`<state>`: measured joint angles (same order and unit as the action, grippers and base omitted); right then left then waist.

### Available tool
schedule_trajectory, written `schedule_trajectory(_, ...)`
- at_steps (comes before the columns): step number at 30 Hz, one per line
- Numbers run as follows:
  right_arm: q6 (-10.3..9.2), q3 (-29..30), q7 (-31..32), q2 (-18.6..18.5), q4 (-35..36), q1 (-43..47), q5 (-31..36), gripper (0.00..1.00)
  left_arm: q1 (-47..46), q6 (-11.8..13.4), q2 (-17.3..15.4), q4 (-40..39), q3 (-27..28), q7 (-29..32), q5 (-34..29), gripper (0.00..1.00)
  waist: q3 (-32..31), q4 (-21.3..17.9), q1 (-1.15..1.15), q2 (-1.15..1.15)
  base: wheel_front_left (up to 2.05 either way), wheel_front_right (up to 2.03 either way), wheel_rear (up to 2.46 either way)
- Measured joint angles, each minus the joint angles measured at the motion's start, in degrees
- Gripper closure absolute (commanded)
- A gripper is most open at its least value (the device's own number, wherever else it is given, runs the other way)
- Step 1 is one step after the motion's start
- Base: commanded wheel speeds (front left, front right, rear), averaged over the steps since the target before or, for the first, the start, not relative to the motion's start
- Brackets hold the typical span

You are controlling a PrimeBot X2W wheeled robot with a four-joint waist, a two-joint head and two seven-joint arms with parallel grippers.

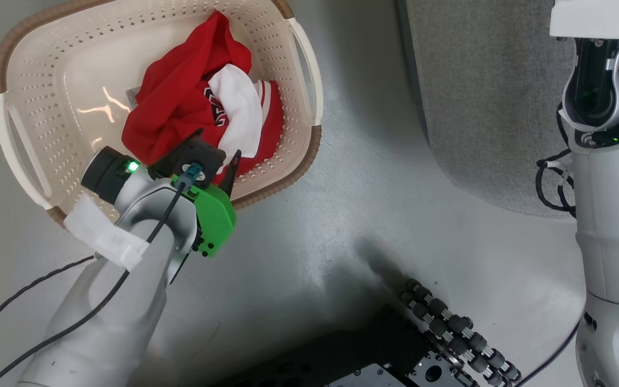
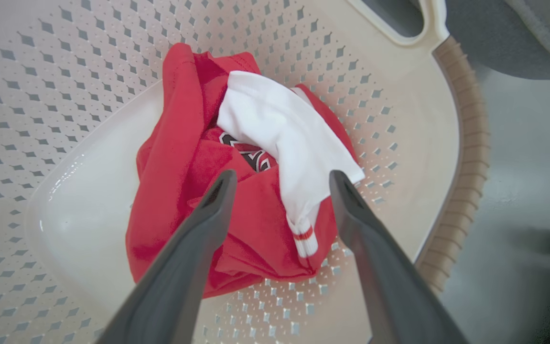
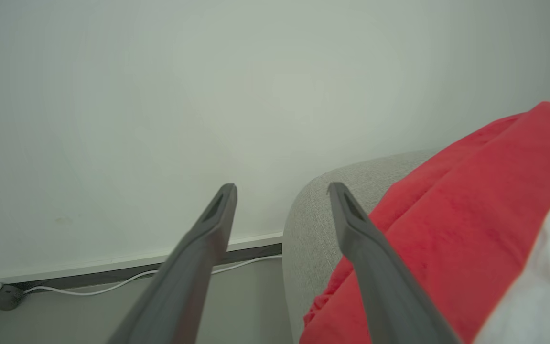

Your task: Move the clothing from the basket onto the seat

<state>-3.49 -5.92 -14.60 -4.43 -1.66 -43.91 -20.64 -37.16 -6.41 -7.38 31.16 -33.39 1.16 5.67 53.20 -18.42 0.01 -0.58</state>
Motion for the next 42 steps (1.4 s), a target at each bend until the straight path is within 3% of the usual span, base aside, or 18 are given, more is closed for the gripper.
schedule_trajectory(42,2.42,0.7,0.0,1.5,-1.2,-1.8,0.0,0.00,-9.9,-0.9,-3.2,10.1,-7.5,11.7,3.3,0.00,3.9,-3.5,-0.01,0.00,0.00,0.00,0.00)
